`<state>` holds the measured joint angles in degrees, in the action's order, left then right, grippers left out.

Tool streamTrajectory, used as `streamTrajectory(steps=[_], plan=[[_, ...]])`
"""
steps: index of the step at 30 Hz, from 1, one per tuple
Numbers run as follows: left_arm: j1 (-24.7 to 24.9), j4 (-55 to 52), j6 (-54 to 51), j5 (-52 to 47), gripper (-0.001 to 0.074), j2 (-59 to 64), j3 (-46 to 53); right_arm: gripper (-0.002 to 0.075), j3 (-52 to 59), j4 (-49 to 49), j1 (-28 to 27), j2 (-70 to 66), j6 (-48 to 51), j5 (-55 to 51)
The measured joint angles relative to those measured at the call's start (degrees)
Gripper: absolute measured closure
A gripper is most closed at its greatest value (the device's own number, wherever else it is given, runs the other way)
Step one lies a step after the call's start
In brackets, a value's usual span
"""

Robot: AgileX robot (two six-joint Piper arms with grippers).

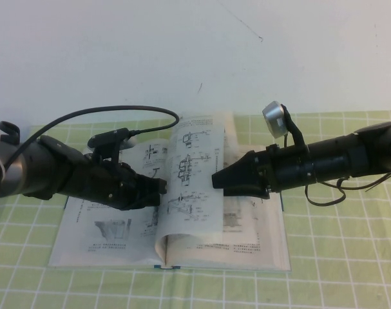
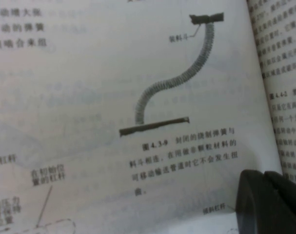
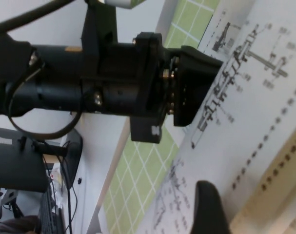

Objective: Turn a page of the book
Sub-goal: Open the closed book

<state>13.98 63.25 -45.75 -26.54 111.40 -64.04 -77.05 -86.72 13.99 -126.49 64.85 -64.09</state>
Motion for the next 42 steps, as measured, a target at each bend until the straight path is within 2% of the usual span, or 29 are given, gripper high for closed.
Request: streamTrajectory(steps=[12, 25, 30, 35, 42], plan=[[0.0, -0.7, -0.9, -0.6, 0.0738, -0.4, 0.0, 0.0318, 0.0, 0.0, 0.0, -0.1, -0.1, -1.0], [0.1, -18.3, 6.4, -5.6, 0.0738, -15.2, 0.1, 0.0319, 0.0, -2.9, 0.0, -0.1, 0.1, -2.2], [0.6, -21.0, 7.4, -14.4, 0.0738, -18.5, 0.2, 0.0319, 0.0, -3.0, 0.0, -0.1, 0.1, -2.2], [5.1, -24.2, 8.1, -15.9, 0.0738, -23.3, 4.4, 0.0319, 0.0, -3.0, 0.0, -0.1, 0.1, -2.2], [14.9, -25.5, 11.4, -3.9, 0.0738, -33.2, 16.6, 0.0319, 0.0, -3.2, 0.0, -0.1, 1.1, -2.3]])
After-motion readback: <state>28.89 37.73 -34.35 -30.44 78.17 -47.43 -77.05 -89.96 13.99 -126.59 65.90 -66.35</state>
